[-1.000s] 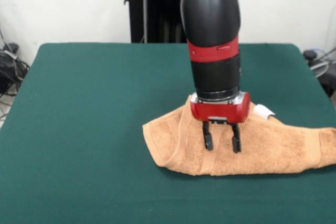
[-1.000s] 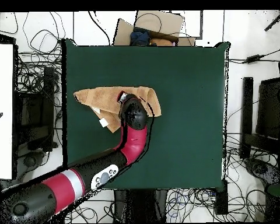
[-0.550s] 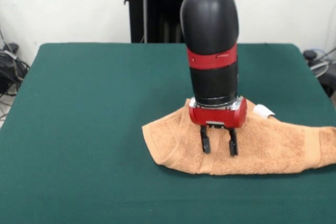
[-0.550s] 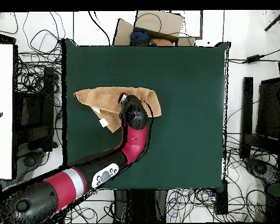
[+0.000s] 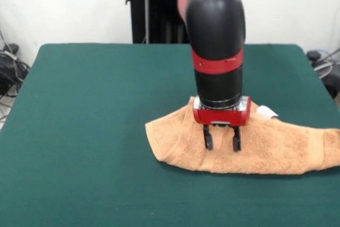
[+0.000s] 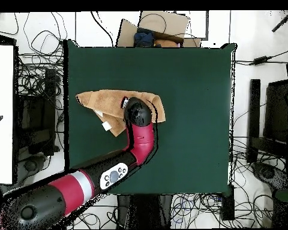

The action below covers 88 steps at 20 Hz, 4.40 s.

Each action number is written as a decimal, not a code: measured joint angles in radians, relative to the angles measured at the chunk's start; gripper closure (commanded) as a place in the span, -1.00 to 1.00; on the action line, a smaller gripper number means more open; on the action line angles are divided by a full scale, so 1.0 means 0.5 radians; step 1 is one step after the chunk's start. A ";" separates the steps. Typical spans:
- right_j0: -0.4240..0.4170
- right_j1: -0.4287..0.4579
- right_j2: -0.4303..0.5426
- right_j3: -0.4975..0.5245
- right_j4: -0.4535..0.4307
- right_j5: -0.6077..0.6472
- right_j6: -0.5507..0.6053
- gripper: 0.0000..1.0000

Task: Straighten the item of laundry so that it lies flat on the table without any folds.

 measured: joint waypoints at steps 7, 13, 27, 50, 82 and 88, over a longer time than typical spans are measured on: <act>-0.026 -0.089 0.000 0.005 -0.392 -0.075 0.078 -1.00; -0.026 -0.133 0.002 0.023 -0.516 -0.131 0.147 -1.00; -0.033 -0.221 0.064 0.090 -0.679 -0.247 0.155 -1.00; -0.191 -0.340 0.088 0.101 -1.349 -0.255 0.774 -1.00; -0.258 -0.434 0.103 0.058 -2.014 -0.255 1.332 -1.00; -0.260 -0.431 0.040 0.058 -2.183 -0.255 1.458 -1.00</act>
